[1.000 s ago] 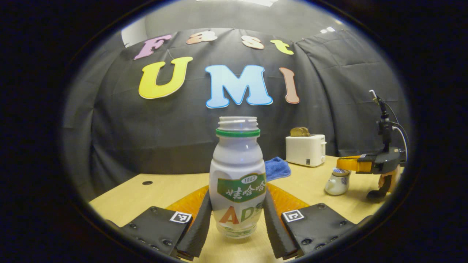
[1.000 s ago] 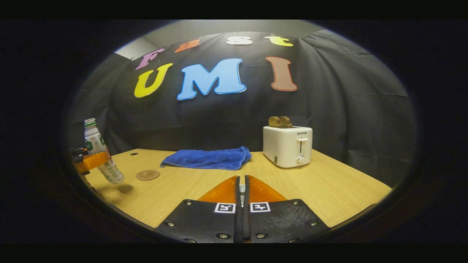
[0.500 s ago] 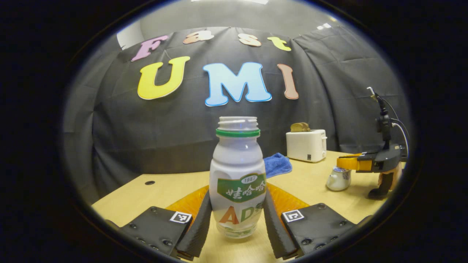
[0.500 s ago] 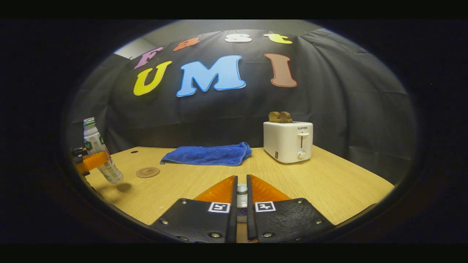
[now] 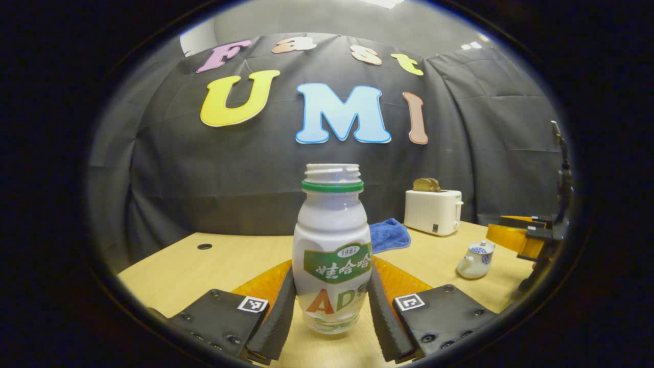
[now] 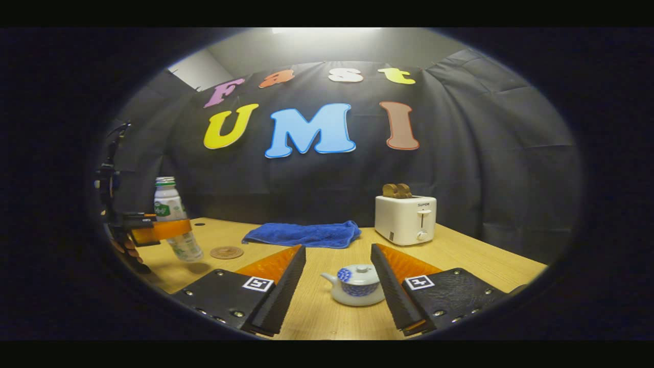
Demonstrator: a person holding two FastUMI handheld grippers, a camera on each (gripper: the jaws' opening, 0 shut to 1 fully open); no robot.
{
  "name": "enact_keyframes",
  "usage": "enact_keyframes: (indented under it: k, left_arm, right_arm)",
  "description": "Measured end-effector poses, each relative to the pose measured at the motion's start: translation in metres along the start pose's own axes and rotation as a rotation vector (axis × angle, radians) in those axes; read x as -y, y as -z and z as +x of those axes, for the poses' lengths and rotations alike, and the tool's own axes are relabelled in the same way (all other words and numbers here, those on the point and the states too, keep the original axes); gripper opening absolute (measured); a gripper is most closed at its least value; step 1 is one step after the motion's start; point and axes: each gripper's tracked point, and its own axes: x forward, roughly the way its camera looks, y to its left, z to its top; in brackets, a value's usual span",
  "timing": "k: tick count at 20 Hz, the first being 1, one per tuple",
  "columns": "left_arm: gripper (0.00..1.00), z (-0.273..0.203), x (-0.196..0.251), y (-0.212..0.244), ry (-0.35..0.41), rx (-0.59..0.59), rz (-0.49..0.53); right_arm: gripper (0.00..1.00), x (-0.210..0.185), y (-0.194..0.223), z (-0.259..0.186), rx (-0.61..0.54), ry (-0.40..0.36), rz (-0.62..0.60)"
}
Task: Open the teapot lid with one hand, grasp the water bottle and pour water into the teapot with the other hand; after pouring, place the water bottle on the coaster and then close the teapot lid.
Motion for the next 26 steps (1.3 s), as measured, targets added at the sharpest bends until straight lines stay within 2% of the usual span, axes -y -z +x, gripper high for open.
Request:
enact_keyframes:
  k: [1,2,3,4,5,6,7,8,9,10,14,15,17,20,21,22,24,25,26]
  left_arm:
    - [0.81,0.005,-0.001,-0.003,0.003,0.001,-0.013]
    - [0.75,0.013,-0.002,-0.008,0.008,0.002,-0.030]
    - [0.81,0.019,-0.004,-0.010,0.010,0.001,-0.042]
    - [0.81,0.028,-0.008,-0.013,0.007,0.001,-0.053]
    - [0.75,0.038,-0.012,-0.014,0.004,-0.002,-0.064]
    - [0.81,0.048,-0.015,-0.015,0.000,-0.006,-0.072]
    - [0.81,0.059,-0.020,-0.017,-0.007,-0.005,-0.074]
    - [0.70,0.067,-0.023,-0.016,-0.011,-0.003,-0.070]
    - [0.70,0.076,-0.026,-0.015,-0.017,-0.006,-0.068]
    - [0.81,0.085,-0.026,-0.012,-0.020,-0.011,-0.067]
    - [0.75,0.113,-0.034,0.012,-0.050,-0.052,-0.039]
    - [0.70,0.116,-0.036,0.017,-0.055,-0.061,-0.032]
    - [0.81,0.122,-0.038,0.027,-0.063,-0.071,-0.027]
    - [0.81,0.124,-0.037,0.030,-0.060,-0.074,-0.038]
    - [0.75,0.124,-0.037,0.031,-0.062,-0.074,-0.036]
    - [0.81,0.124,-0.038,0.033,-0.063,-0.078,-0.033]
    - [0.81,0.127,-0.037,0.035,-0.057,-0.080,-0.035]
    - [0.75,0.129,-0.038,0.038,-0.060,-0.080,-0.032]
    - [0.75,0.129,-0.037,0.038,-0.057,-0.079,-0.026]
  right_arm:
    - [0.78,-0.004,-0.003,-0.005,0.027,-0.006,-0.022]
    - [0.78,-0.010,-0.006,-0.006,0.047,-0.019,-0.045]
    - [0.78,-0.012,-0.006,-0.006,0.058,-0.025,-0.061]
    - [0.78,-0.014,-0.002,-0.005,0.049,-0.033,-0.062]
    - [0.78,-0.017,0.002,-0.004,0.033,-0.049,-0.050]
    - [0.78,-0.018,0.005,-0.003,0.017,-0.057,-0.036]
    - [0.78,-0.018,0.007,-0.003,0.009,-0.060,-0.022]
    - [0.78,-0.016,0.008,-0.003,0.001,-0.059,-0.013]
    - [0.78,-0.015,0.008,-0.002,-0.005,-0.057,-0.006]
    - [0.78,-0.015,0.010,-0.001,-0.011,-0.056,0.000]
    - [0.78,-0.014,0.013,0.000,-0.024,-0.058,0.016]
    - [0.78,-0.015,0.013,0.000,-0.025,-0.060,0.018]
    - [0.78,-0.015,0.015,0.001,-0.033,-0.063,0.025]
    - [0.78,-0.016,0.017,0.002,-0.041,-0.067,0.032]
    - [0.78,-0.016,0.017,0.002,-0.042,-0.068,0.030]
    - [0.78,-0.016,0.018,0.002,-0.044,-0.069,0.029]
    - [0.78,-0.017,0.020,0.002,-0.049,-0.070,0.028]
    - [0.78,-0.017,0.021,0.003,-0.054,-0.070,0.028]
    - [0.78,-0.017,0.024,0.004,-0.061,-0.070,0.028]
